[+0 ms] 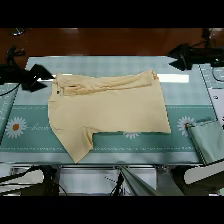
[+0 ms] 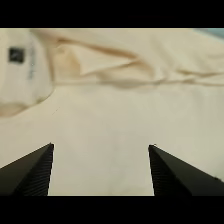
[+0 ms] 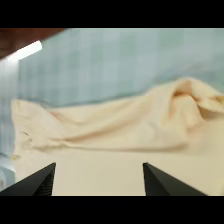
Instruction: Fold the shirts.
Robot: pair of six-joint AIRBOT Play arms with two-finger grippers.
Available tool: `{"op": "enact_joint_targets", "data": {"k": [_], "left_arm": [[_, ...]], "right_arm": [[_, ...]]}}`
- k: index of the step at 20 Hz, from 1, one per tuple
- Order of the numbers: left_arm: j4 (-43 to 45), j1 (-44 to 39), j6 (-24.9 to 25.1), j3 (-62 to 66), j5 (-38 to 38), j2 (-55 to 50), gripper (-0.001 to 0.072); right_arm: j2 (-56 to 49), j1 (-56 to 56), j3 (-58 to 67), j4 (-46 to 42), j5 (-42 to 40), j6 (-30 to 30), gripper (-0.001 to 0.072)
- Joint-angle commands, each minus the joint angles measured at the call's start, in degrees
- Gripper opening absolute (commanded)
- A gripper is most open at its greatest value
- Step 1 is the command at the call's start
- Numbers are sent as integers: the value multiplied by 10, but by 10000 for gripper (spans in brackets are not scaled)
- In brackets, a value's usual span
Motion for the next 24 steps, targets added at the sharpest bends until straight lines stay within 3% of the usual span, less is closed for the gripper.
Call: {"op": "enact_joint_targets", "data": {"k": [1,5,9,12,17,24], "left_arm": [[138,69,-3,-58,-144,49,703],[114,127,16,-289,-75,170,703],[45,171,43,-444,7,243,702],[-63,211,124,-486,39,234,702],[-87,212,180,-488,66,177,701],[-223,211,292,-489,90,103,701]], "right_arm": [[91,-61,-101,-128,69,-1,616],[287,-73,-439,-103,-96,-50,617],[454,-73,-668,-7,-151,-86,617],[504,-72,-714,-5,-128,-89,617],[506,-73,-715,14,-114,-87,617],[506,-73,-715,13,-105,-80,617]]}}
